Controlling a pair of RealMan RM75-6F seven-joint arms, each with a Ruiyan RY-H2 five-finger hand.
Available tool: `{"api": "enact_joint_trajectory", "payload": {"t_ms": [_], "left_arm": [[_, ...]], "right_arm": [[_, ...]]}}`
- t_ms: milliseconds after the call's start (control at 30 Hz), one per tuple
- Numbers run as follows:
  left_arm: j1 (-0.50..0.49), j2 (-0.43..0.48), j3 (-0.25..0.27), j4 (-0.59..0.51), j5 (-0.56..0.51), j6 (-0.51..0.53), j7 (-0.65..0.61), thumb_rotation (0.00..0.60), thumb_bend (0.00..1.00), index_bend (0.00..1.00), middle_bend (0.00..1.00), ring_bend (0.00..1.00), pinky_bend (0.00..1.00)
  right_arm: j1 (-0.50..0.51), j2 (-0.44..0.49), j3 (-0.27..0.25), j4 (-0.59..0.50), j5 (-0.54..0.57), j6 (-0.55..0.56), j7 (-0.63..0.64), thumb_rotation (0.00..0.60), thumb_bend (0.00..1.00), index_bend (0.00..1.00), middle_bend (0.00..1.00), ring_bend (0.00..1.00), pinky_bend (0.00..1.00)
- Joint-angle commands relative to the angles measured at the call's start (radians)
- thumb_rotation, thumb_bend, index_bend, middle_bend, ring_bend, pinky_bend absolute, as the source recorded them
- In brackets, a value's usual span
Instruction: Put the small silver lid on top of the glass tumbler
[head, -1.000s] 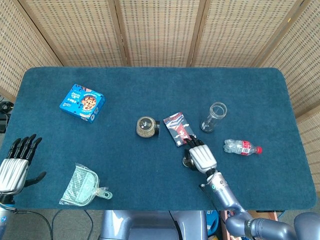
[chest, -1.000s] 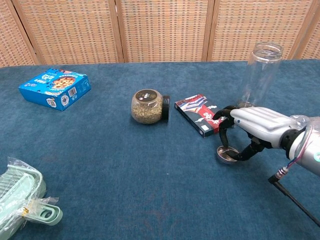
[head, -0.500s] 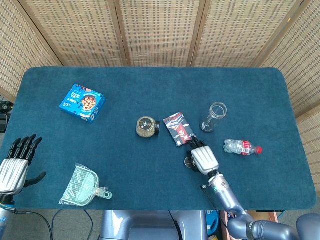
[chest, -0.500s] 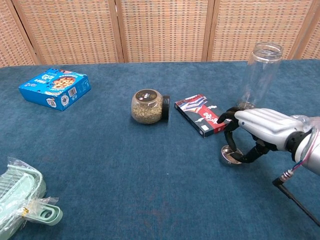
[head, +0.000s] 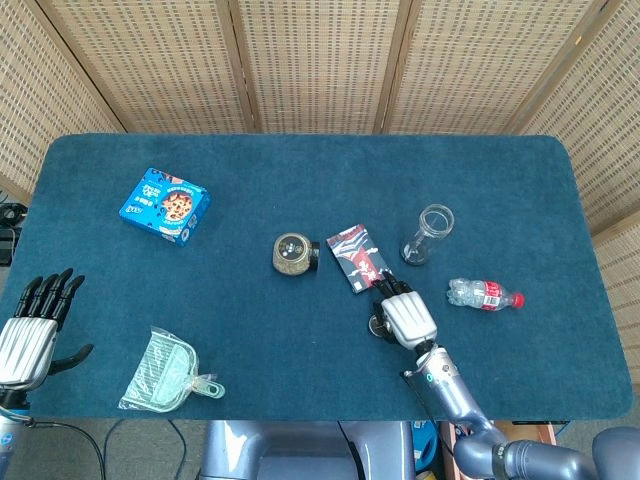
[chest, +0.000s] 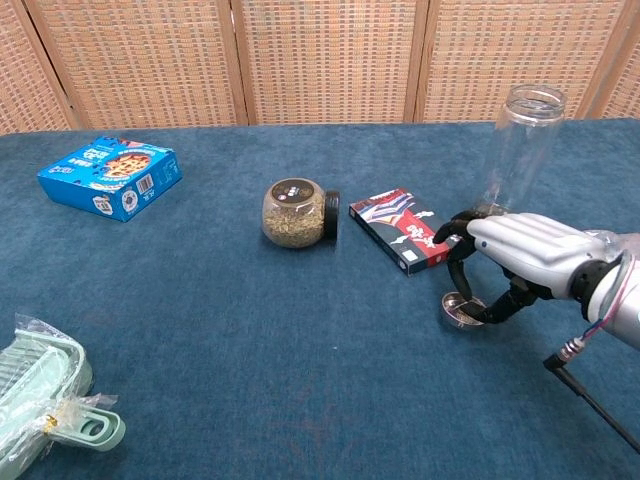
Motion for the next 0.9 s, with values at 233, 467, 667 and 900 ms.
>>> {"api": "enact_joint_trajectory", "payload": {"t_ms": [233, 467, 667, 900], "left_arm": [[0.001, 0.003, -0.001, 0.000, 0.000, 0.003, -0.006, 0.600, 0.21, 0.00, 0.00, 0.00, 0.00], [0.003, 0.004, -0.001, -0.002, 0.002, 0.008, -0.008, 0.600, 0.21, 0.00, 0.00, 0.00, 0.00], [0.006, 0.008, -0.002, -0.003, 0.004, 0.015, -0.016, 0.600, 0.21, 0.00, 0.00, 0.00, 0.00], [0.009, 0.010, 0.000, -0.006, 0.011, 0.022, -0.019, 0.600, 0.21, 0.00, 0.00, 0.00, 0.00]], "right_arm": [[0.003, 0.042, 0.012, -0.066, 0.011, 0.026, -0.076, 0.600, 0.52, 0.67, 0.23, 0.04, 0.26], [-0.005, 0.111, 0.018, -0.157, 0.008, 0.070, -0.152, 0.600, 0.52, 0.67, 0.23, 0.04, 0.26], [-0.023, 0.192, 0.023, -0.262, -0.005, 0.127, -0.219, 0.600, 0.52, 0.67, 0.23, 0.04, 0.26], [-0.035, 0.292, 0.049, -0.396, -0.003, 0.182, -0.286, 0.600, 0.52, 0.67, 0.23, 0.04, 0.26]]}}
